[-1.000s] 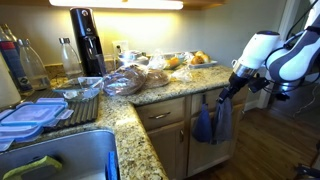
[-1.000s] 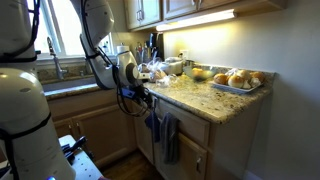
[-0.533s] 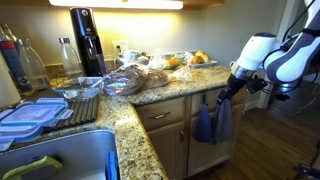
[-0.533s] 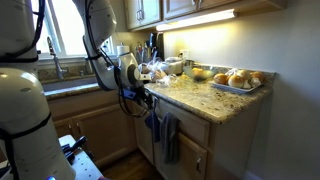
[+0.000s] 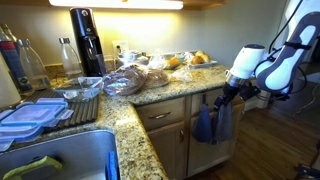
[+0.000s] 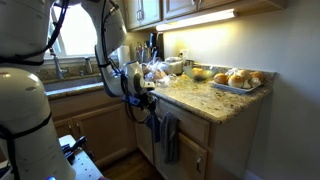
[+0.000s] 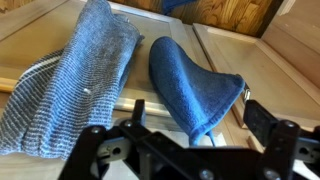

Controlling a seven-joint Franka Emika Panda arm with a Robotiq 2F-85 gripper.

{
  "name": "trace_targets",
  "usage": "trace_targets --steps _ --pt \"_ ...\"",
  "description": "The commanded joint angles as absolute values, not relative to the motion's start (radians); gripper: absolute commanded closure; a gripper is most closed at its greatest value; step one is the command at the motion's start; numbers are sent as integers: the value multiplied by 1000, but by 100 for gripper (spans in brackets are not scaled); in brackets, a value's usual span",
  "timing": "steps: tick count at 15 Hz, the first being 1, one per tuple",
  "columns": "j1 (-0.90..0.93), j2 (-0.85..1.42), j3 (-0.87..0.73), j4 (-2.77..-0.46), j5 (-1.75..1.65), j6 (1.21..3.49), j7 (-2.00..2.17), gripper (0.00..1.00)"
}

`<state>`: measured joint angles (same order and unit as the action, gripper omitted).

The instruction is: Take the cloth on the drawer hanger and put it on the counter

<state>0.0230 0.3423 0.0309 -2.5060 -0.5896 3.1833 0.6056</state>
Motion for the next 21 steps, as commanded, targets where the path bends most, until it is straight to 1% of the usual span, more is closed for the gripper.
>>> trace_targets --steps 1,2,4,7,9,10,15,16,21 --pt "181 396 -138 -2476 -618 3312 640 0" --pt "253 409 -209 -2471 -600 3348 631 0" --pt "351 447 -299 -2467 -550 3416 607 0" --pt "458 501 -371 -2476 -474 3493 602 0" --pt "490 519 -369 -2479 -438 3510 599 0" --pt "478 498 -336 -2465 -425 3461 592 0" --pt "526 508 -346 -2447 -356 3459 576 0" --pt "502 514 -328 -2443 -385 3459 597 0" --pt "532 526 -349 -2432 -355 3459 589 0"
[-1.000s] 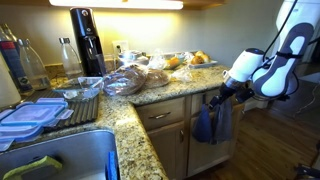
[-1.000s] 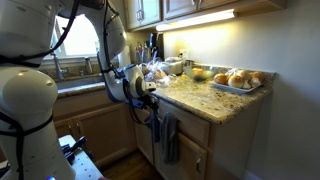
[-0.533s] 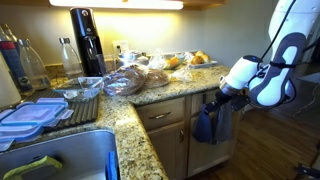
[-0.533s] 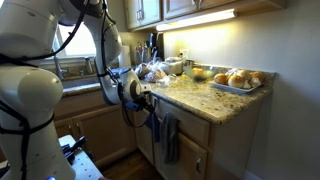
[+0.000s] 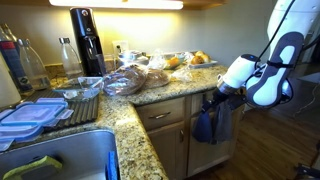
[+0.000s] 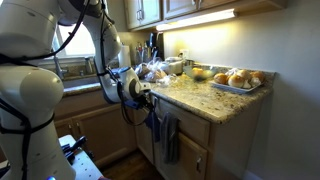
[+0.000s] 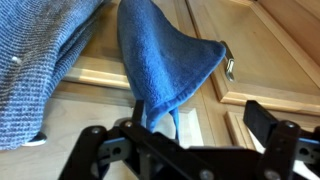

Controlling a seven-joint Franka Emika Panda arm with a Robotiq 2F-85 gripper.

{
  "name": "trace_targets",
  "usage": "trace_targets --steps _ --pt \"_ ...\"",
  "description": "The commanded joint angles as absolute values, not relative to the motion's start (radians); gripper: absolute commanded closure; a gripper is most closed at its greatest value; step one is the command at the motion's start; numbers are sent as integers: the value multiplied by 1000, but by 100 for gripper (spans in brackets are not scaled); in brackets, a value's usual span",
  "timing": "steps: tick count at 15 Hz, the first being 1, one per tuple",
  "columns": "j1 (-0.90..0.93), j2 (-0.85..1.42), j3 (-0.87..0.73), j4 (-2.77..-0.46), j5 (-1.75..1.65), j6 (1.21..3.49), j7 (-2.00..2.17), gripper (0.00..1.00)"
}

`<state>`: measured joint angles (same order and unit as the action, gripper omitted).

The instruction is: Take the cloth on the drawer hanger and put it on the counter

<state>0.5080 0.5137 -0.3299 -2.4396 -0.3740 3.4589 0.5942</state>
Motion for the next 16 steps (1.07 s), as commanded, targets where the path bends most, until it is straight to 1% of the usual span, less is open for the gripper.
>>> trace_targets --steps 1,3,8,13,16 --pt "531 528 -345 -2426 -351 3459 588 0" --pt "562 541 -370 -2426 -328 3458 584 0" --pt "567 564 -358 -2415 -297 3458 588 0" --pt "630 585 -408 -2383 -235 3458 549 0" --pt "639 604 -411 -2358 -201 3458 541 0"
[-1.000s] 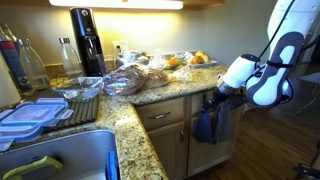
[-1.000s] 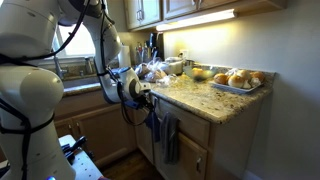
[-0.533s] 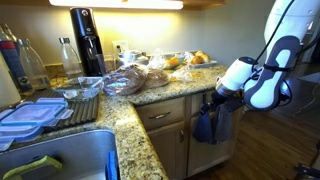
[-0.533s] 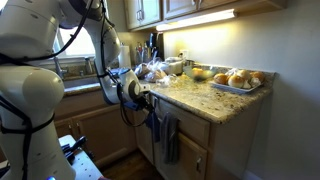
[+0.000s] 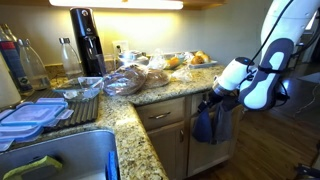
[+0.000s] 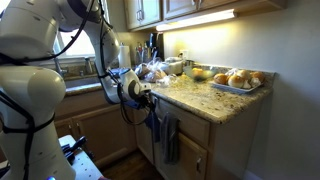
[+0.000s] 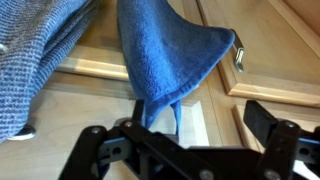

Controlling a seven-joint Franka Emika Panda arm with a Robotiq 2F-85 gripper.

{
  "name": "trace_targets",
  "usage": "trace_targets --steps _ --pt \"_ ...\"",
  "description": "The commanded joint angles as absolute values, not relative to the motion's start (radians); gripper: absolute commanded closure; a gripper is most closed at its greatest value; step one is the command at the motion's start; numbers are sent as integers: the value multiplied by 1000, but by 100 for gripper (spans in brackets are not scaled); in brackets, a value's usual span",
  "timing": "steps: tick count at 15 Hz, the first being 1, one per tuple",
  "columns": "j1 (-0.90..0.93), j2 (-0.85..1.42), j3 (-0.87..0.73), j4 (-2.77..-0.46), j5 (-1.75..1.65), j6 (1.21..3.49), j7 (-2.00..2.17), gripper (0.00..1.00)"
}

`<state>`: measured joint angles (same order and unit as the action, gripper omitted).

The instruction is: Take the cloth on the drawer hanger and put it on the counter

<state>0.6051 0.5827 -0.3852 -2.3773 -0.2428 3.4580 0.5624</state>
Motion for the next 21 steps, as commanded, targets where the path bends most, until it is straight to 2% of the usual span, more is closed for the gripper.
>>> trace_targets --steps 1,8,21 --pt "578 592 -314 -2368 -32 3453 377 0" --pt "604 617 -264 -2367 255 3457 173 0" --pt "617 764 -295 -2234 345 3457 123 0"
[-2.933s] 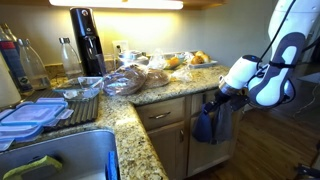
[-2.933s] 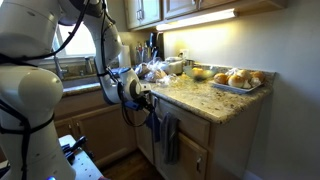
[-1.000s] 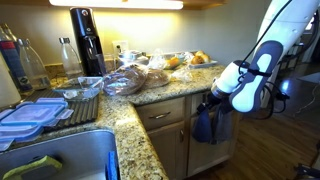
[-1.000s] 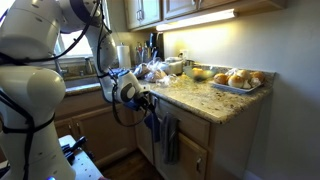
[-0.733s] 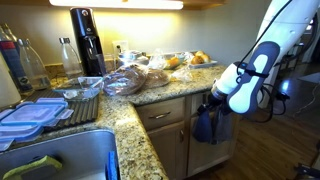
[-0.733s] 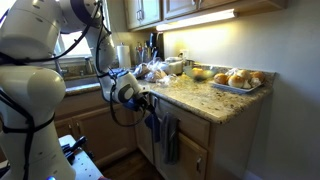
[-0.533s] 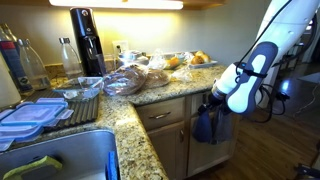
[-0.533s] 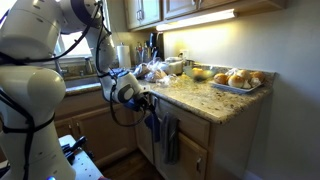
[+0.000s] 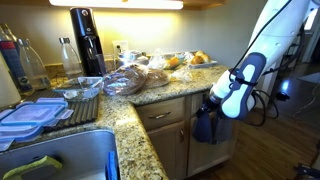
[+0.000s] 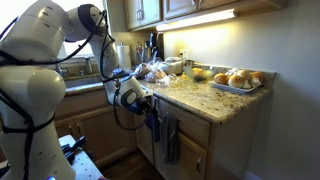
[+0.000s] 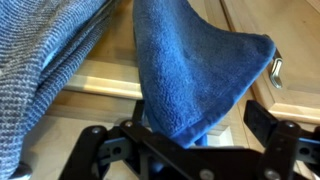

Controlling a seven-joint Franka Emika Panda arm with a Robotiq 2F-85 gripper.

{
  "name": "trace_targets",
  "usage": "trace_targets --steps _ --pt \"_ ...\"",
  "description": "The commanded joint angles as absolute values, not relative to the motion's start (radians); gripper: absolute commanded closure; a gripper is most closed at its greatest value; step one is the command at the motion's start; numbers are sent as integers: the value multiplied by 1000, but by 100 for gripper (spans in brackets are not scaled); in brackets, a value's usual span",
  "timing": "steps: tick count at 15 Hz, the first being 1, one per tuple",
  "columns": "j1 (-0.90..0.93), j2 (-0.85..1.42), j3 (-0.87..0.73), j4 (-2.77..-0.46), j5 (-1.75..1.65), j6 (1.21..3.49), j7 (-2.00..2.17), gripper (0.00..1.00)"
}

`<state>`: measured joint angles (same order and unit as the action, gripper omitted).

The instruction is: Take the cloth on the drawer hanger and put it on the counter

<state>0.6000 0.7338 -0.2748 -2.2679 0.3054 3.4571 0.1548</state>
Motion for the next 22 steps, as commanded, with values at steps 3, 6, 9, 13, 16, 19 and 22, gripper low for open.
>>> trace_targets --steps 3,6,9,13,16,19,22 --pt "616 789 -295 -2213 360 3457 132 12" --pt "625 798 -299 -2206 375 3457 134 40" --pt "634 790 -301 -2218 388 3457 135 61" --pt "670 754 -319 -2272 412 3457 129 85" --pt "715 727 -350 -2327 432 3457 124 93" --pt "775 711 -391 -2365 458 3457 123 91" --pt "840 675 -435 -2400 474 3457 116 91"
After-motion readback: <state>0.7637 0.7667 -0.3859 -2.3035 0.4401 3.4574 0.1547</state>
